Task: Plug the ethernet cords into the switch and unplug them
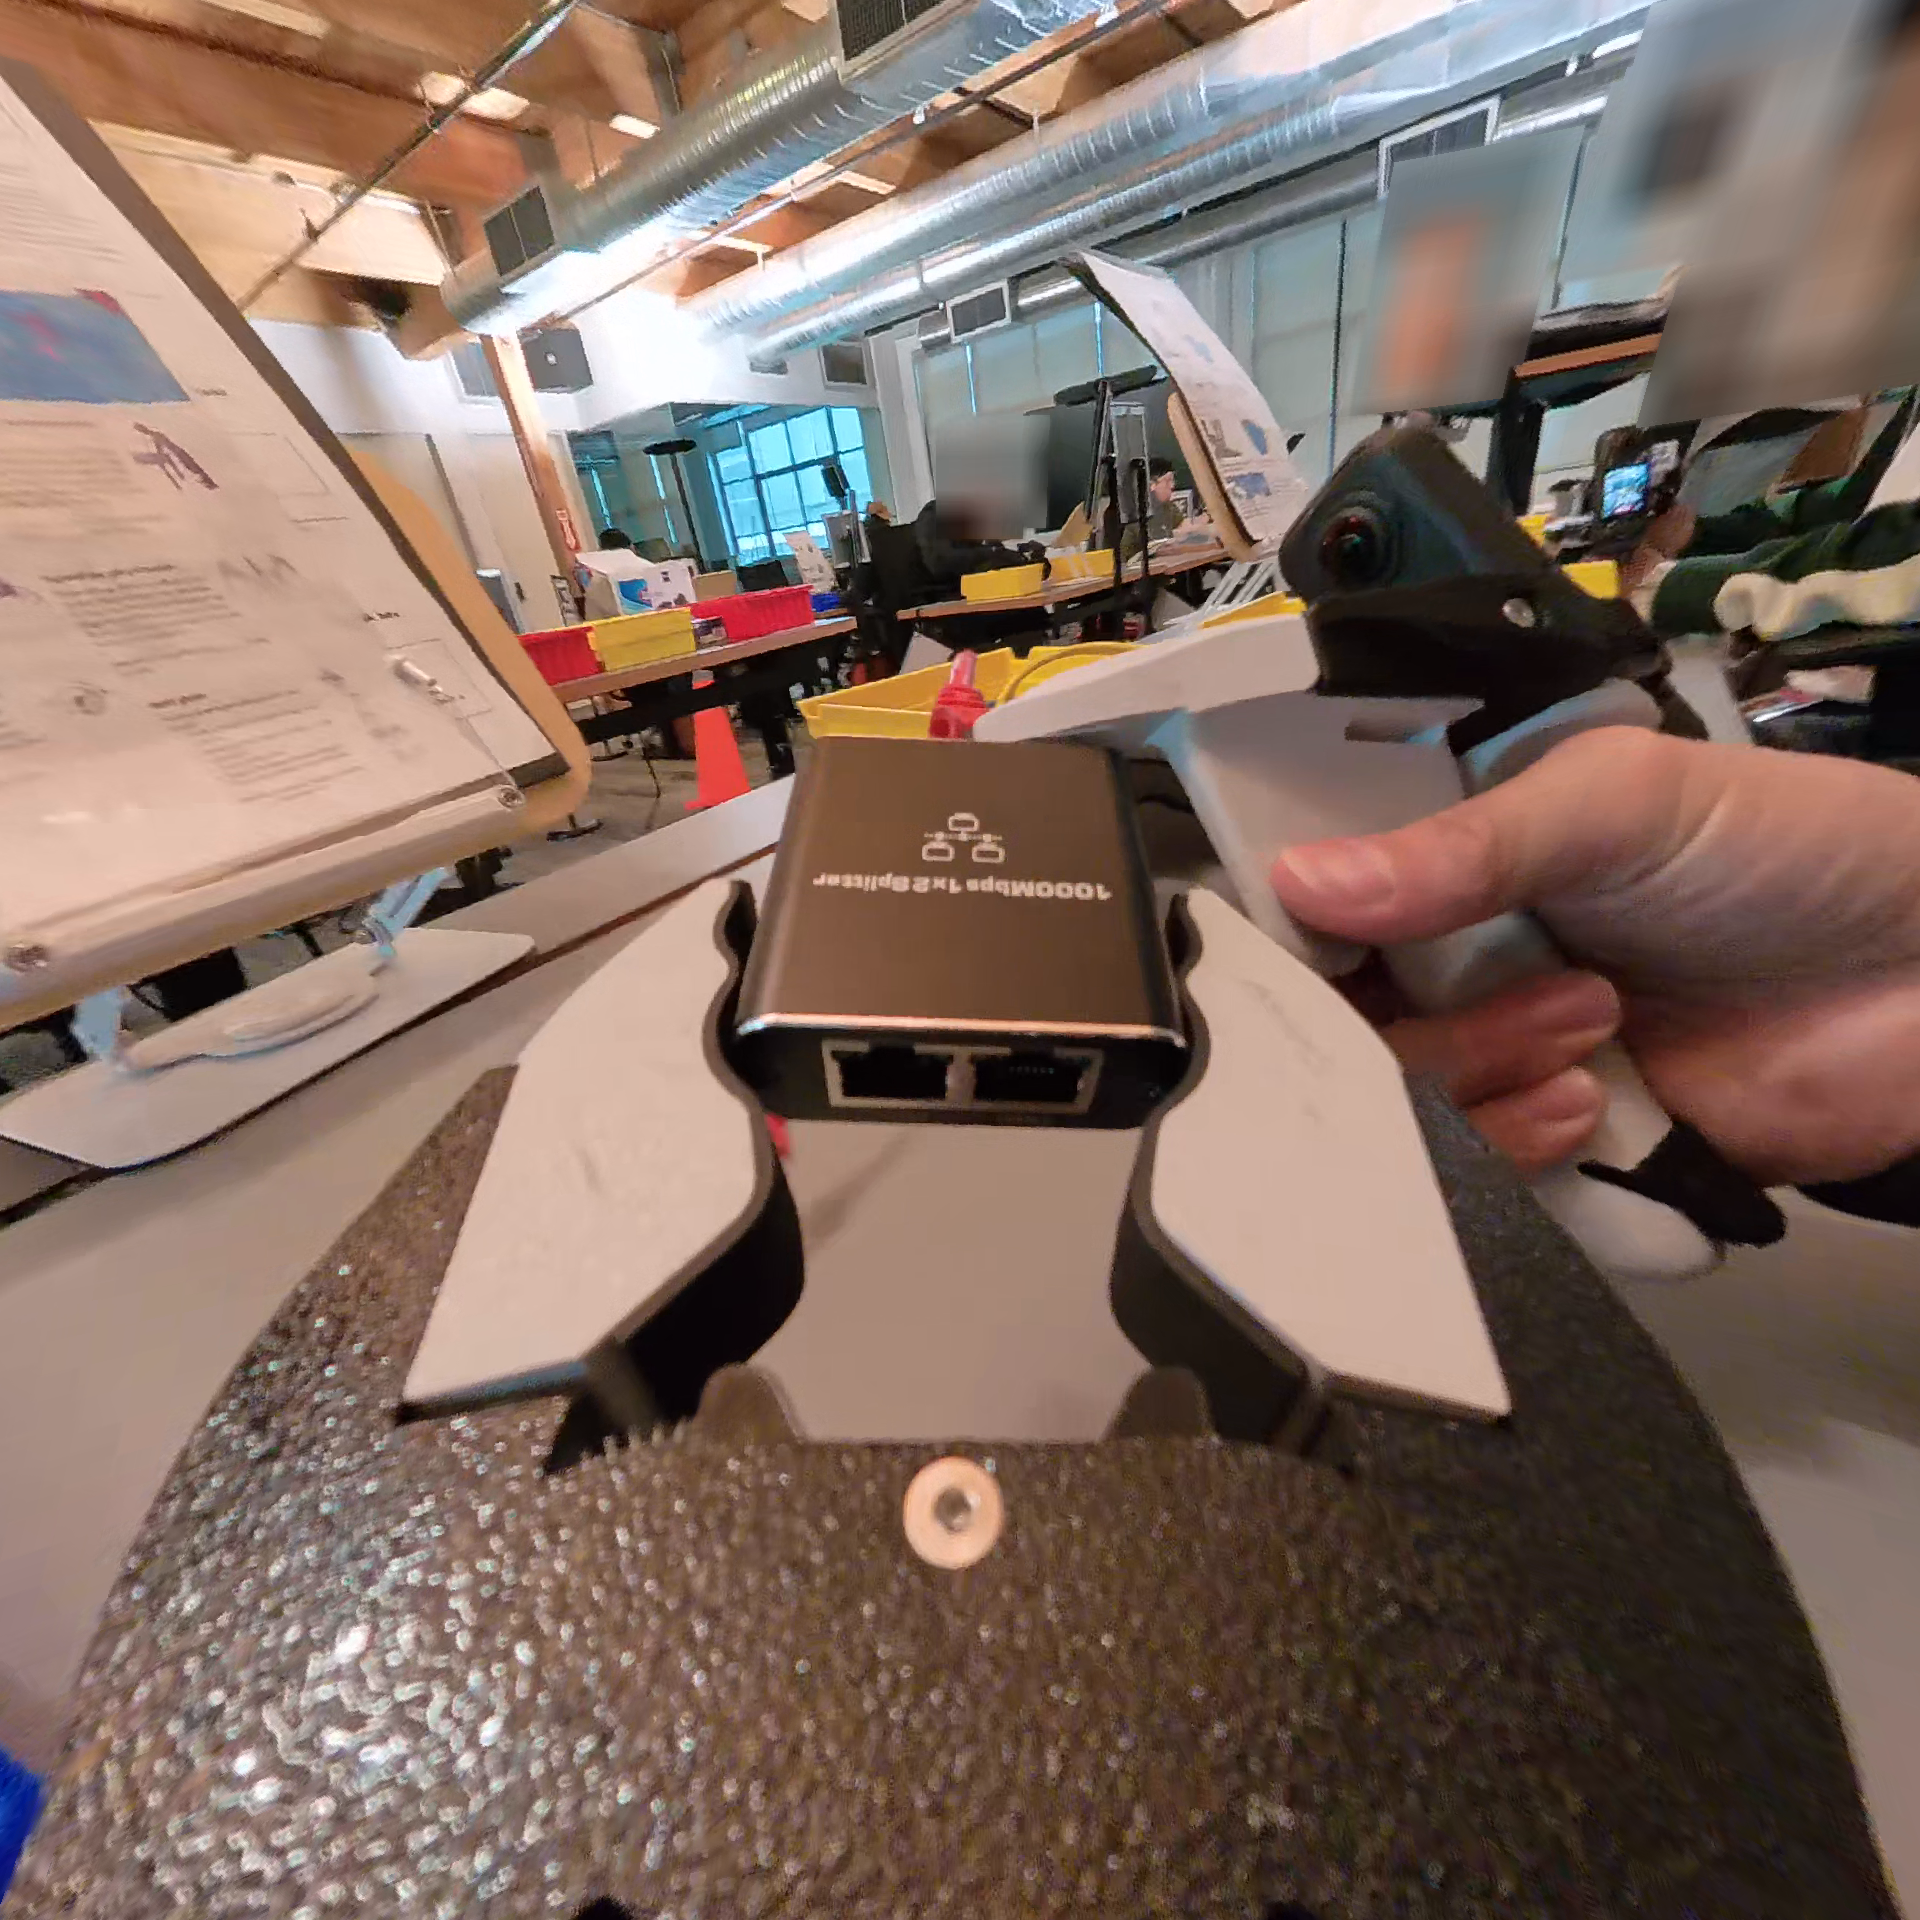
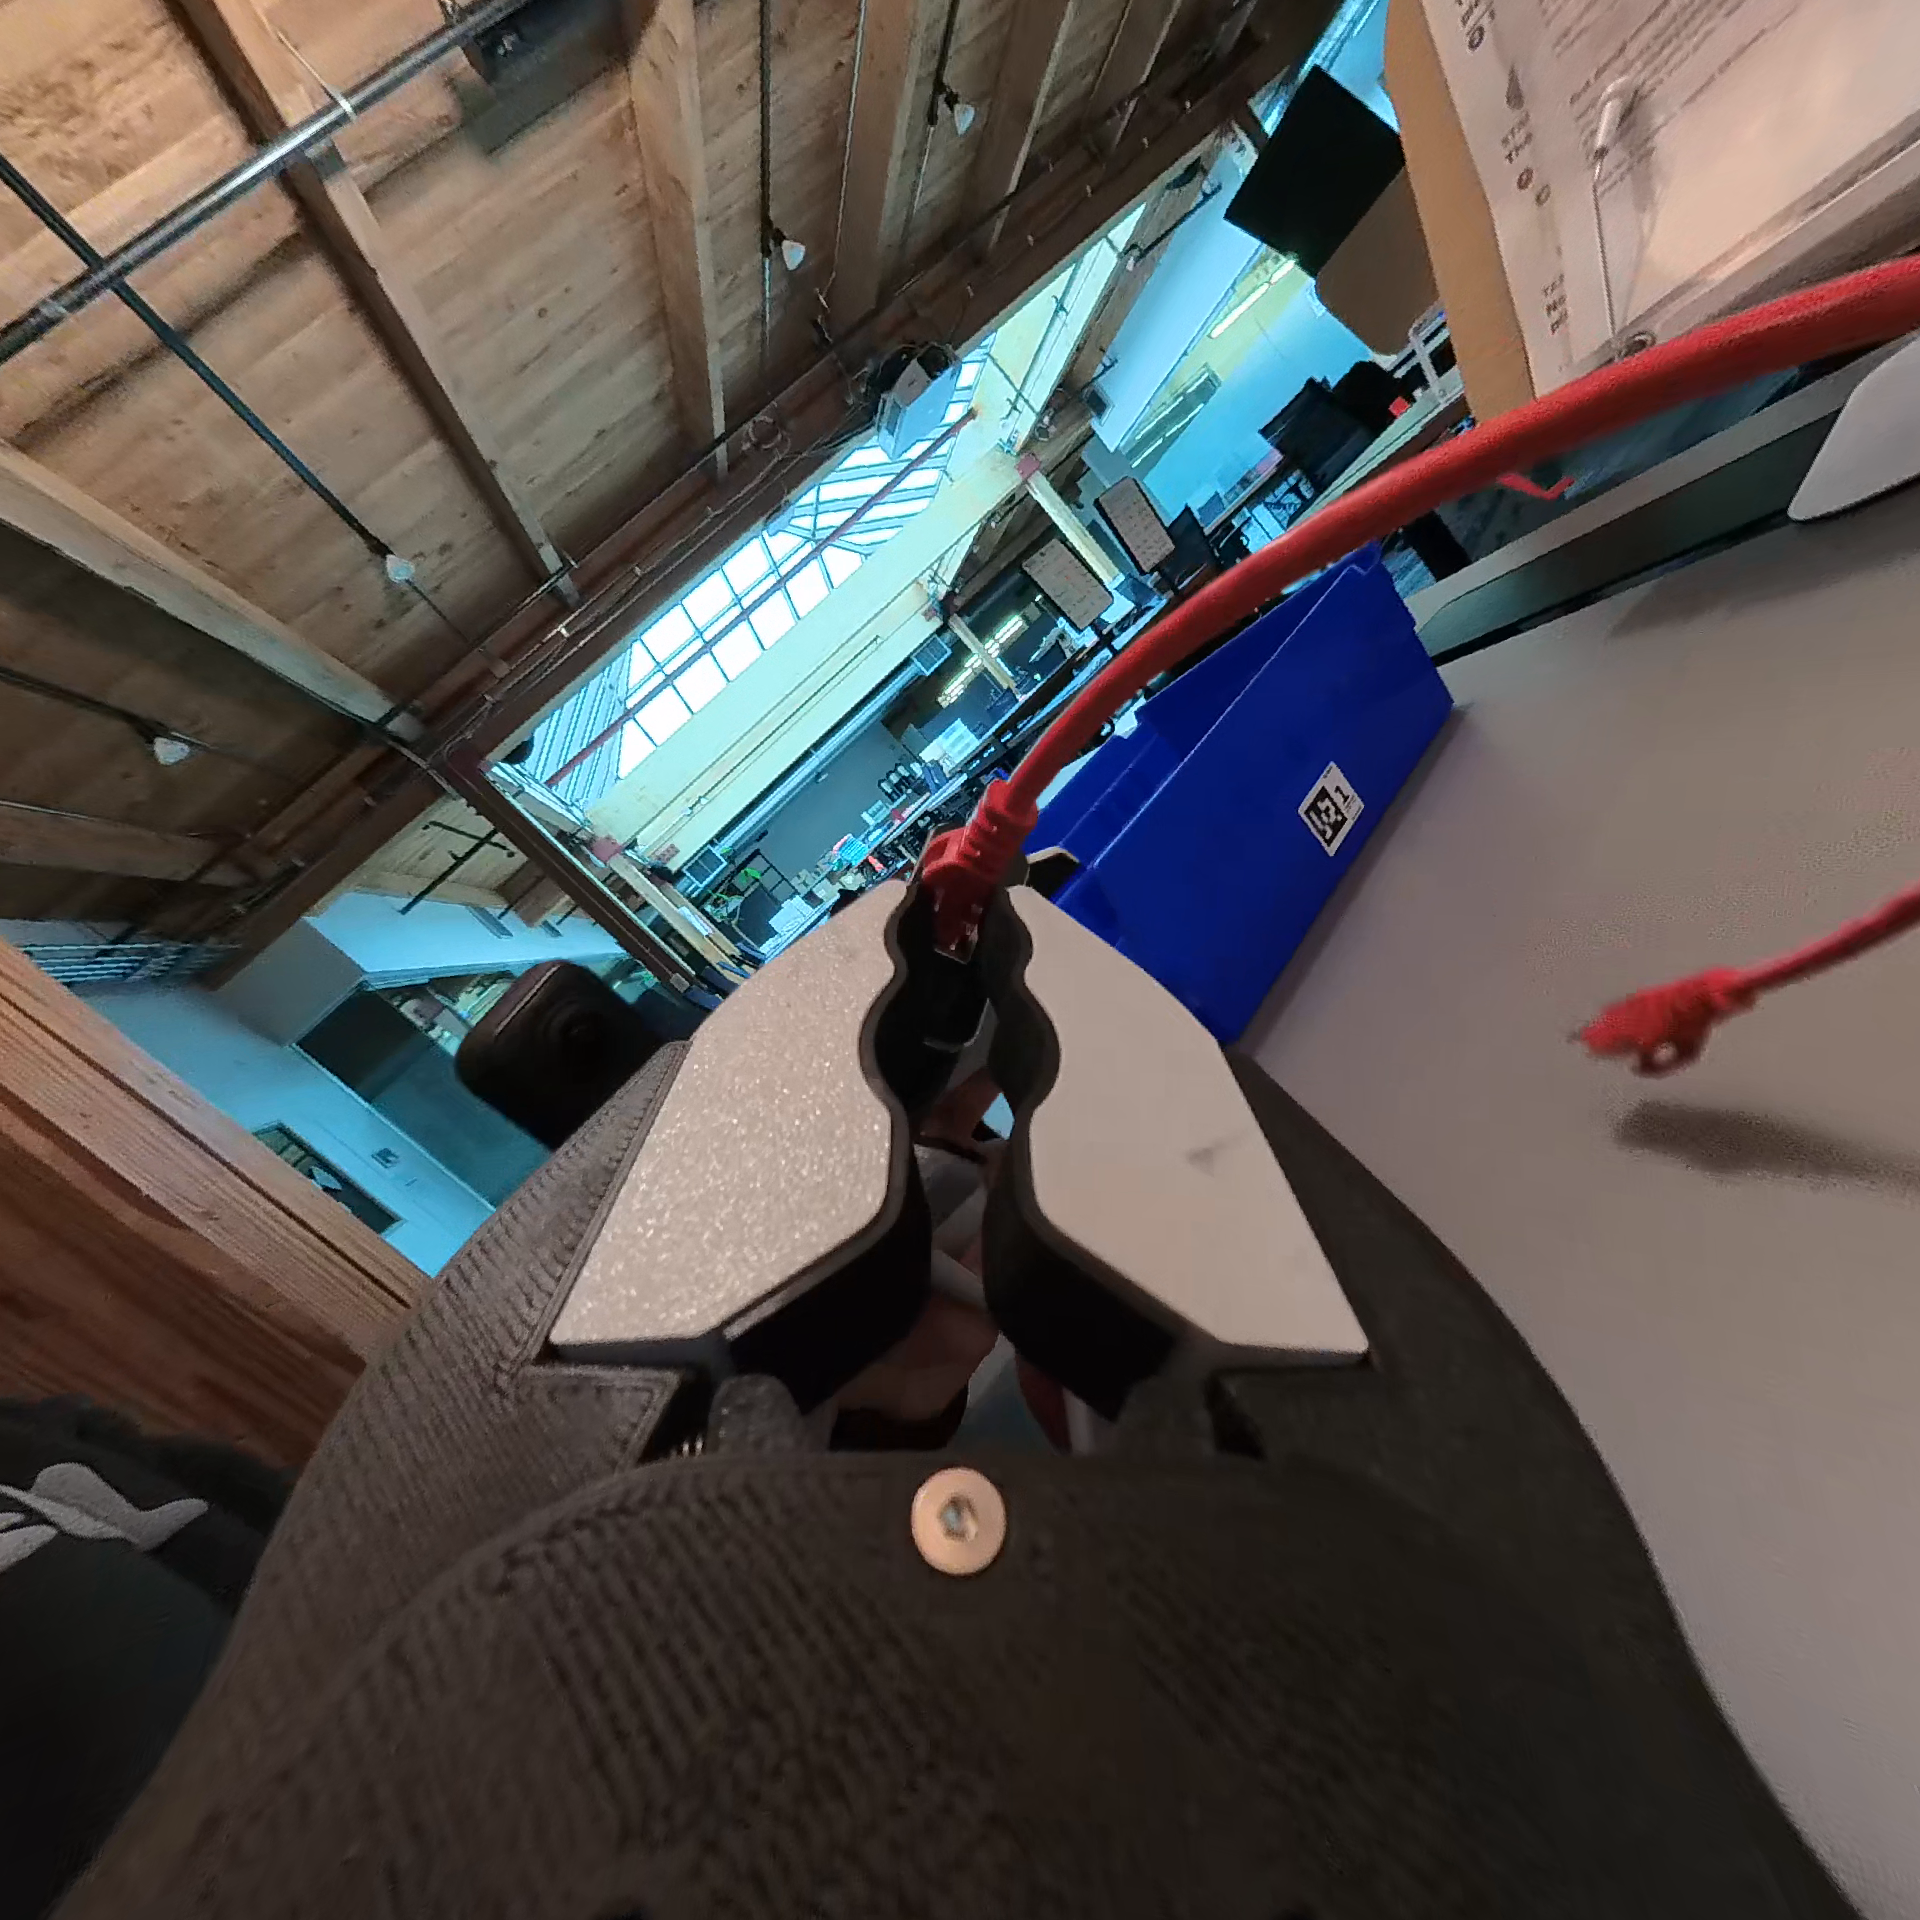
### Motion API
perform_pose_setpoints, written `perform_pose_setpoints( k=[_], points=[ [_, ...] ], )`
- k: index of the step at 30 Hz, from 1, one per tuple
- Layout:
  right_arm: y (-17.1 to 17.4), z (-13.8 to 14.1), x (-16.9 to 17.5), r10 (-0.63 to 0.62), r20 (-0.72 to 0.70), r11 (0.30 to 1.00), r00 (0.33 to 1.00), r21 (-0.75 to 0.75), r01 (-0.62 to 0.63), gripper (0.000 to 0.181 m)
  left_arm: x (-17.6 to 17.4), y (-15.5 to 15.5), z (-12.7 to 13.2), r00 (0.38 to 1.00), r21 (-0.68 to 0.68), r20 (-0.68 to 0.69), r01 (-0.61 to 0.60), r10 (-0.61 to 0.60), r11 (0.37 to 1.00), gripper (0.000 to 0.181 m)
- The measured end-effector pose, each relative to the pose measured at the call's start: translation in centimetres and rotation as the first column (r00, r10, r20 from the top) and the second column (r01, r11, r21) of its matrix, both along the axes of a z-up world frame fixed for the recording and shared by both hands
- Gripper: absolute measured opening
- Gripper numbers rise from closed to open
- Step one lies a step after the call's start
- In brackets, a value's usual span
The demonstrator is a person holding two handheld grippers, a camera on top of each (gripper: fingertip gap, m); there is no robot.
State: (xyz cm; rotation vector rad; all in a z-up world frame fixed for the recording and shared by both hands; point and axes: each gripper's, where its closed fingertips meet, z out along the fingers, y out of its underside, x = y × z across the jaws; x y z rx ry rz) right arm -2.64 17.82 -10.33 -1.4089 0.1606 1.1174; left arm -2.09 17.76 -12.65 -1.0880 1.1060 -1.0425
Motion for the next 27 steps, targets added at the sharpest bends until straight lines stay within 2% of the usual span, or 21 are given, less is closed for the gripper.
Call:
perform_pose_setpoints(
  k=[3,4,6,7,9,11,12,14,15,17,18,20,23,24,27],
  points=[
    [0.1,0.1,0.2,-0.012,0.027,1.0,1.0,0.01,0.012,0.012,0.1,0.4,-0.2,0.998,0.073,-0.033,-0.059,0.062,0.996,0.074],
    [0.3,0.2,0.8,-0.04,0.021,0.999,0.999,0.011,0.04,0.011,0.1,0.3,-0.2,0.999,0.025,-0.021,-0.028,0.029,0.999,0.074],
    [0.4,1.4,3.1,-0.089,-0.006,0.995,0.996,0.04,0.089,0.008,0.1,-0.5,-0.6,0.991,-0.172,0.018,0.132,-0.131,0.976,0.074],
    [0.4,1.8,3.9,-0.115,0.04,0.992,0.993,0.048,0.113,0.011,0.0,-0.1,-0.7,0.991,-0.217,0.043,0.133,-0.127,0.967,0.074],
    [0.2,2.8,5.4,-0.165,0.198,0.985,0.966,0.077,0.153,0.01,-0.5,0.9,-0.3,0.998,-0.118,0.039,0.054,-0.05,0.992,0.074],
    [-0.6,4.8,7.6,-0.23,0.327,0.972,0.917,0.123,0.2,0.011,-0.6,0.8,-0.4,0.999,-0.047,0.006,0.038,-0.038,0.998,0.074],
    [-1.1,5.6,8.6,-0.213,0.392,0.977,0.895,0.115,0.181,0.011,-0.5,0.7,-0.5,0.999,-0.036,-0.001,0.034,-0.034,0.999,0.074],
    [-2.0,7.3,12.2,-0.256,0.508,0.966,0.822,0.113,0.232,0.01,-0.2,0.3,-0.9,0.998,-0.04,-0.016,0.057,-0.058,0.998,0.073],
    [-2.6,7.8,14.4,-0.281,0.57,0.956,0.772,0.092,0.28,0.01,-0.1,0.1,-1.0,0.998,-0.031,-0.02,0.06,-0.061,0.998,0.073],
    [-4.3,9.3,19.0,-0.401,0.647,0.892,0.648,0.115,0.437,0.01,0.0,-0.1,-1.1,0.997,-0.017,-0.033,0.071,-0.071,0.997,0.073],
    [-5.2,9.4,20.5,-0.406,0.679,0.873,0.612,0.091,0.479,0.01,0.0,-0.1,-1.2,0.997,-0.022,-0.036,0.073,-0.074,0.997,0.073],
    [-6.5,8.7,23.1,-0.423,0.713,0.828,0.559,0.054,0.557,0.01,0.1,-0.2,-1.3,0.995,-0.044,-0.033,0.089,-0.09,0.995,0.073],
    [-7.7,5.5,27.0,-0.419,0.785,0.727,0.456,-0.011,0.686,0.01,0.2,-0.2,-1.5,0.994,-0.07,-0.038,0.103,-0.106,0.992,0.073],
    [-7.8,4.2,27.8,-0.404,0.798,0.705,0.447,-0.039,0.708,0.01,0.2,-0.3,-1.6,0.993,-0.072,-0.043,0.108,-0.111,0.992,0.073],
    [-6.7,-0.2,29.5,-0.342,0.791,0.676,0.508,-0.168,0.717,0.01,0.3,-0.5,-1.7,0.991,-0.067,-0.052,0.116,-0.119,0.991,0.073]
  ],
)
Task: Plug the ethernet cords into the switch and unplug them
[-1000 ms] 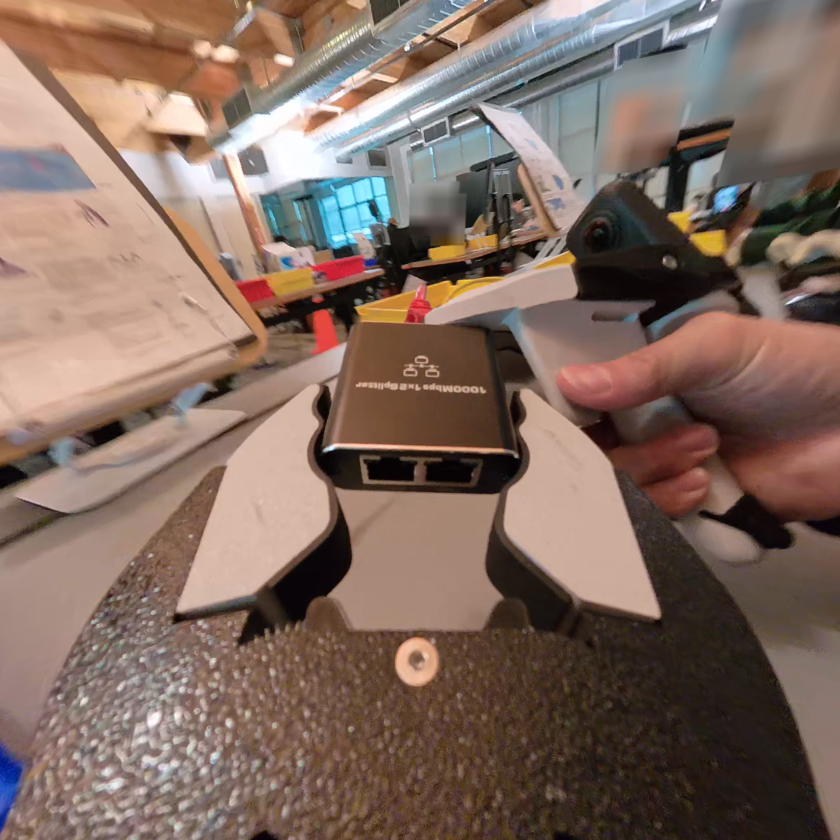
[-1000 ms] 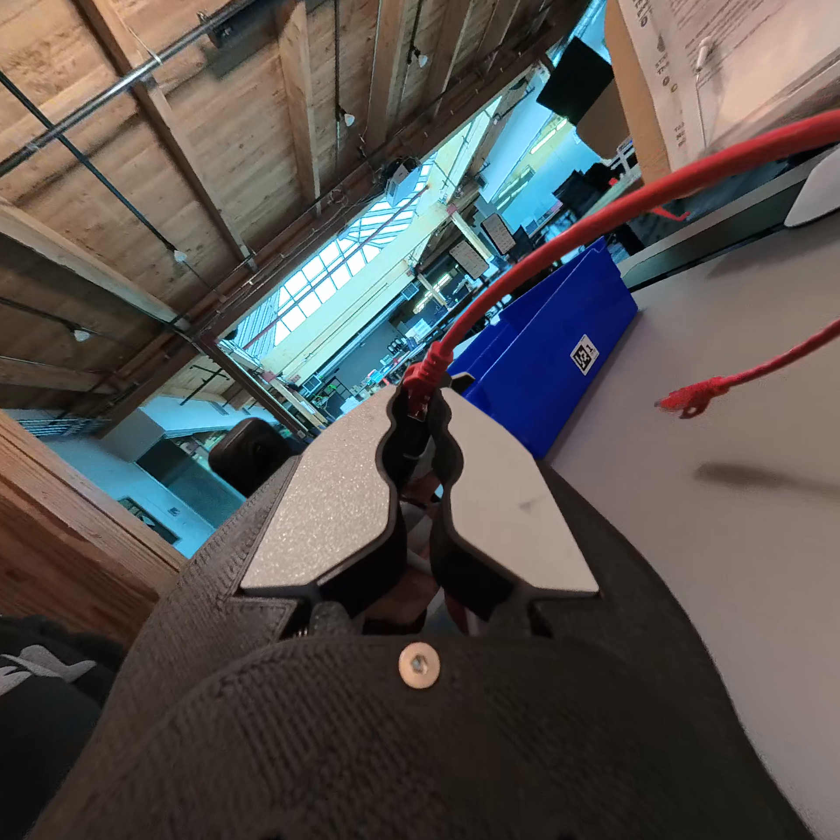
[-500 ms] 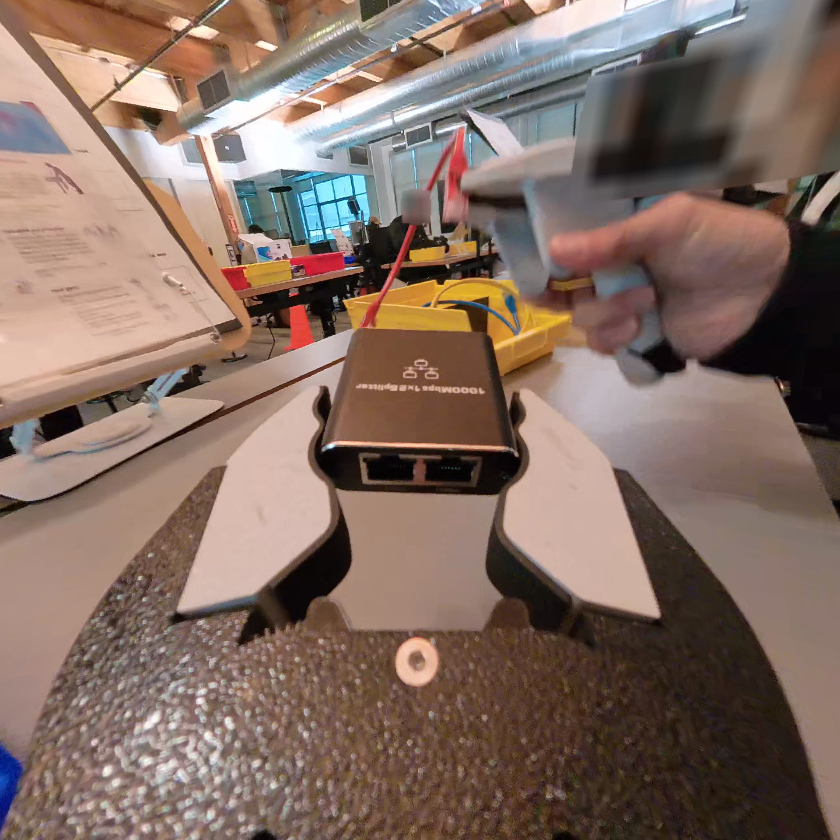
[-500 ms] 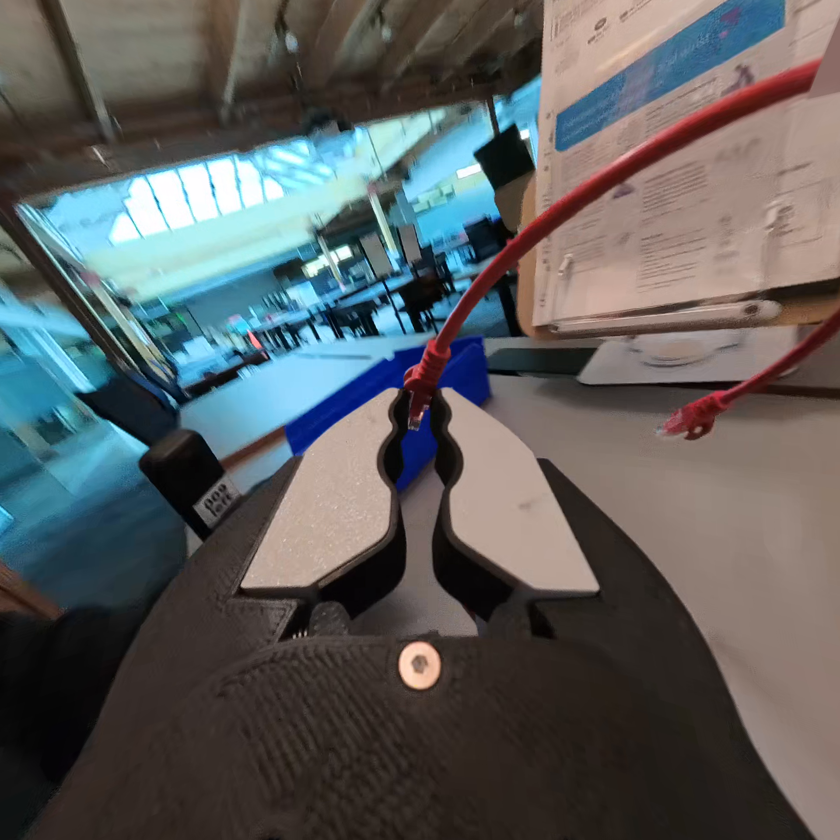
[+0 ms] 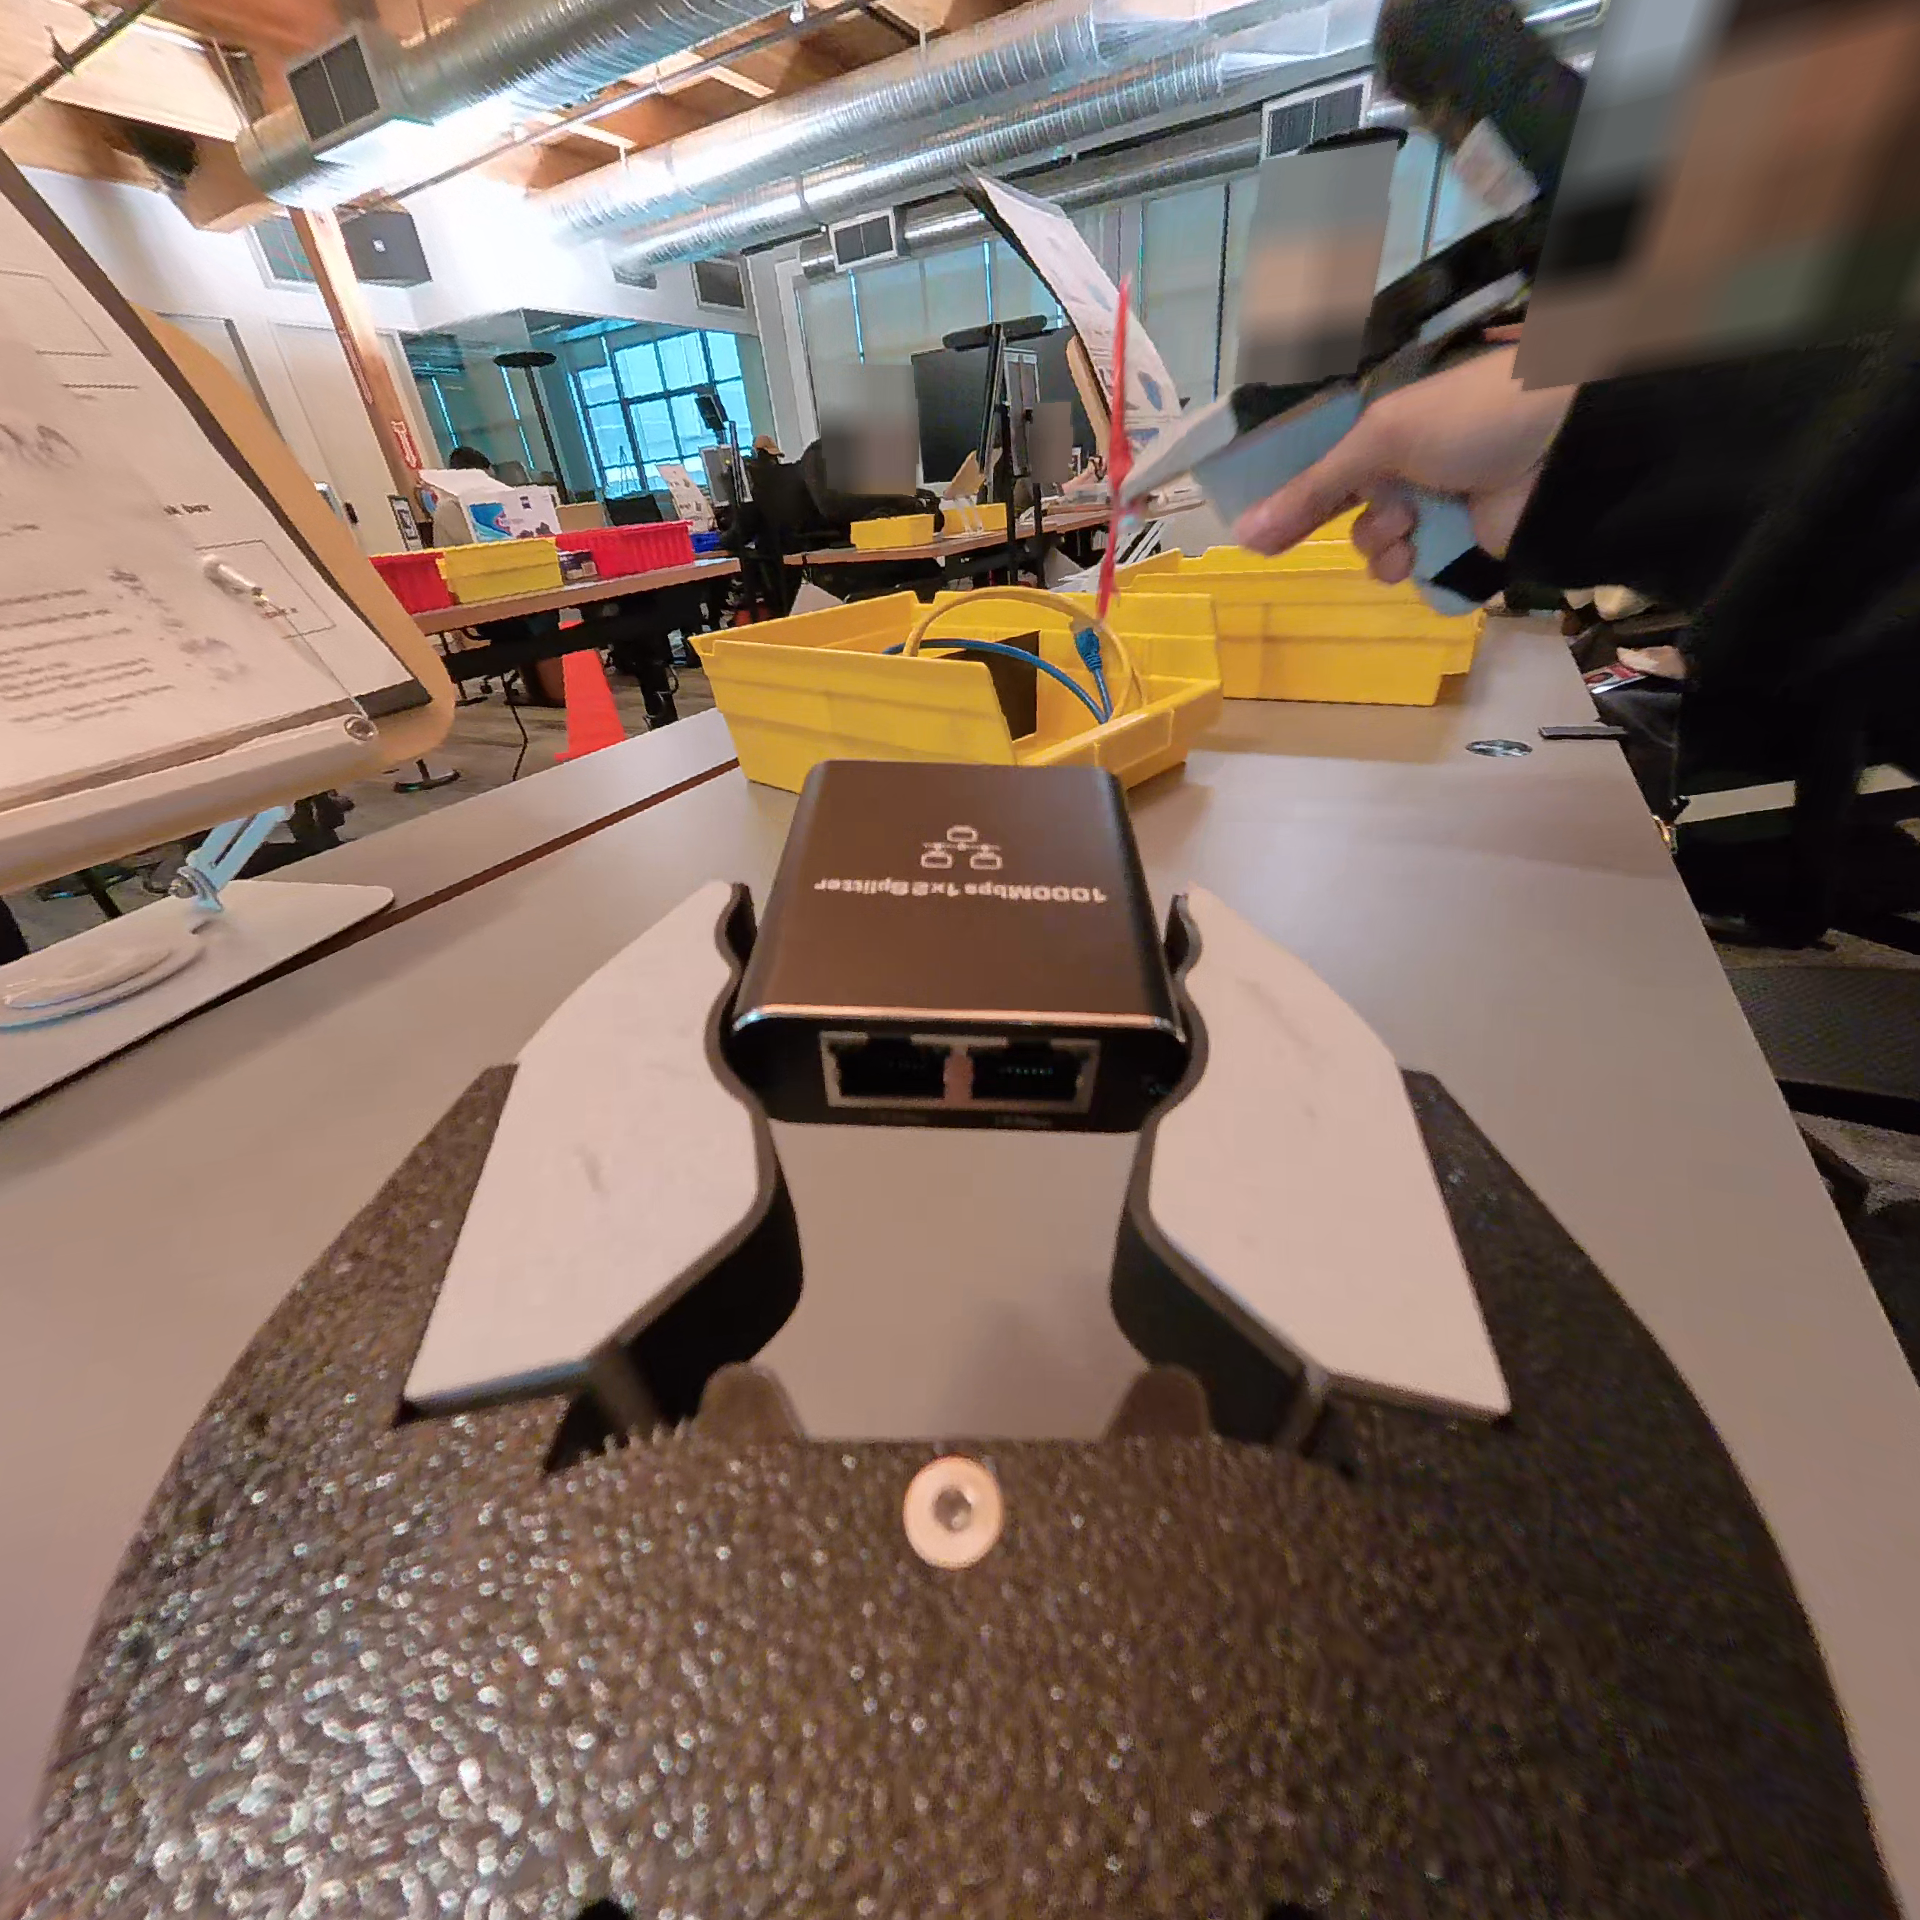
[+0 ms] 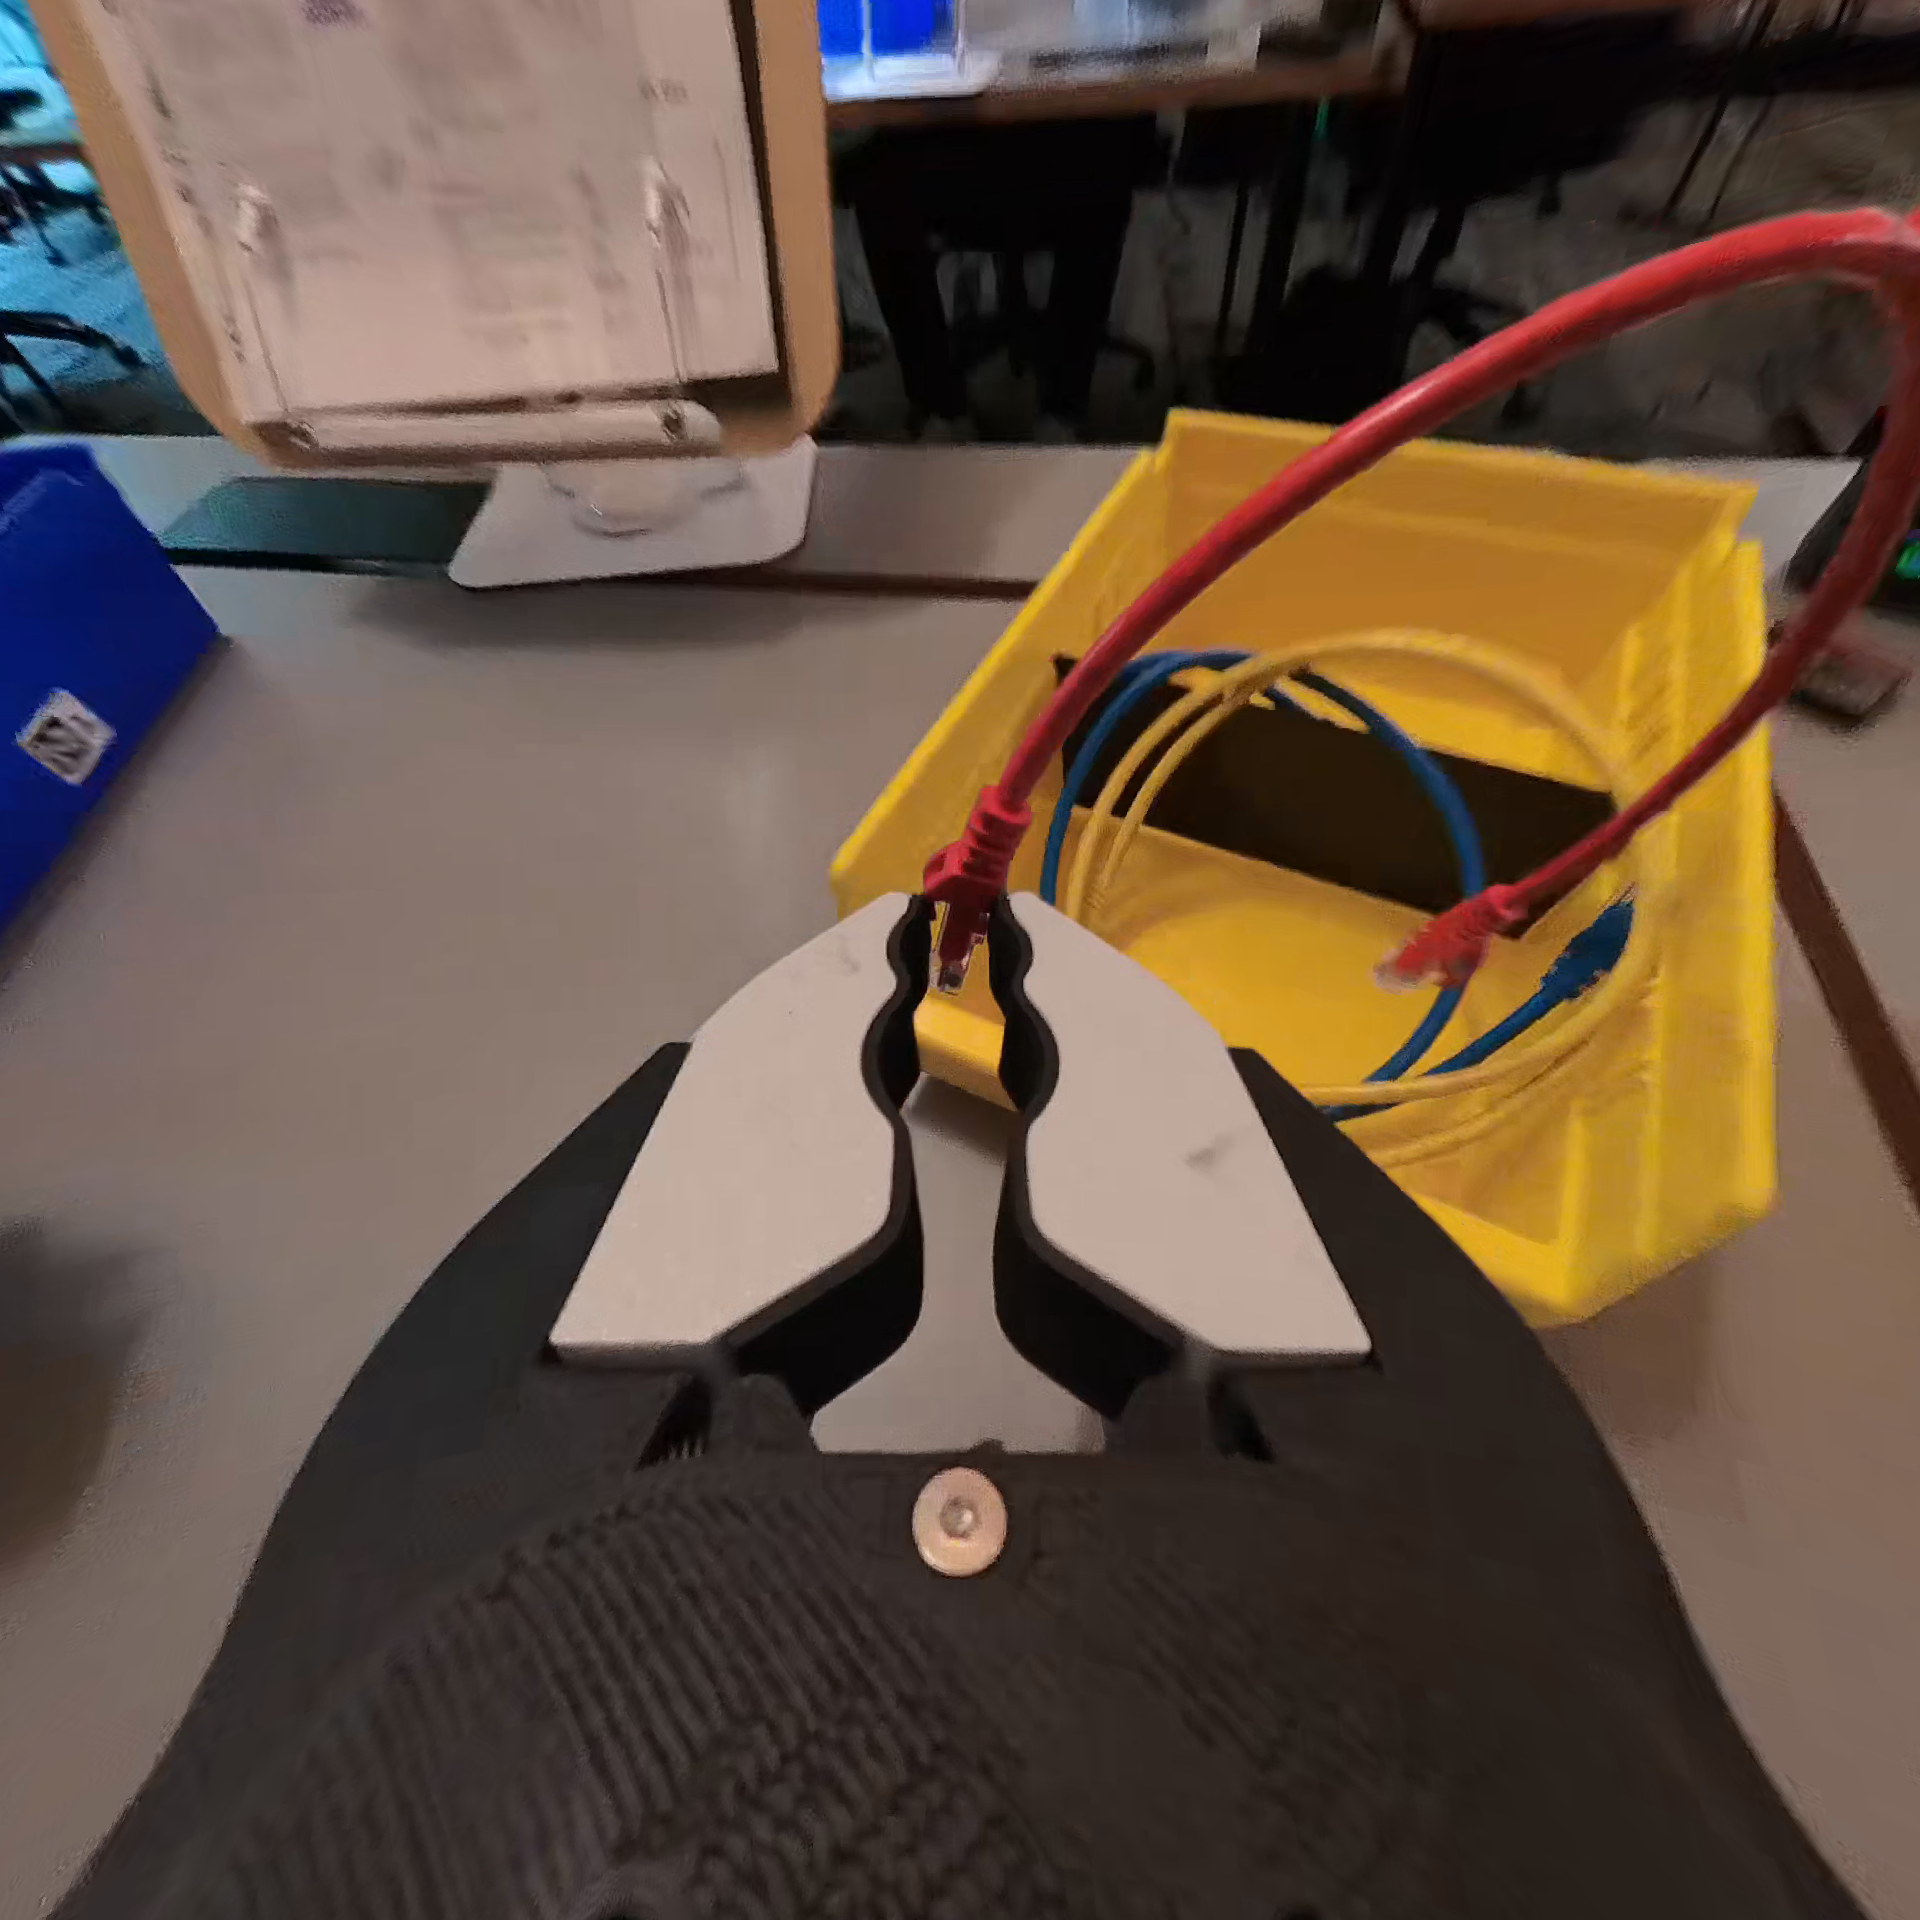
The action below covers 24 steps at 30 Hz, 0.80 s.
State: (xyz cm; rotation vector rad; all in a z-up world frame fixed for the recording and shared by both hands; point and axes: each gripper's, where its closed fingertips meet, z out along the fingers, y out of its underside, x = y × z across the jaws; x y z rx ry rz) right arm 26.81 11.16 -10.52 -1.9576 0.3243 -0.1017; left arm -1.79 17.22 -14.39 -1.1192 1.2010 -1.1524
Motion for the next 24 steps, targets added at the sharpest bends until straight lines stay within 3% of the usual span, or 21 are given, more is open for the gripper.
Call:
perform_pose_setpoints(
  k=[5,10,12,15,19,24],
  points=[
    [3.2,-4.7,2.3,-0.023,-0.09,0.994,0.996,-0.109,0.013,0.011,0.0,-0.1,-0.1,1.0,0.003,-0.007,0.006,-0.006,1.0,0.073],
    [5.7,-7.6,2.2,0.055,-0.177,0.968,0.983,-0.233,-0.096,0.013,0.0,-0.1,-0.1,1.0,-0.002,-0.006,0.008,-0.008,1.0,0.073],
    [6.0,-8.1,2.0,0.078,-0.238,0.956,0.968,-0.259,-0.14,0.033,0.0,0.0,-0.1,1.0,-0.002,-0.005,0.005,-0.005,1.0,0.073],
    [5.3,-7.4,1.7,0.094,-0.299,0.941,0.95,-0.285,-0.183,0.067,0.0,0.0,-0.1,1.0,0.007,-0.009,0.001,-0.001,1.0,0.073],
    [3.2,-5.3,1.0,0.152,-0.189,0.917,0.97,-0.339,-0.21,0.096,0.0,0.1,-0.1,1.0,0.004,-0.007,-0.003,0.003,1.0,0.073],
    [1.5,-2.7,-1.8,0.218,-0.113,0.896,0.969,-0.371,-0.244,0.099,-0.1,0.2,-0.1,1.0,0.006,-0.005,-0.005,0.005,1.0,0.073]
  ],
)
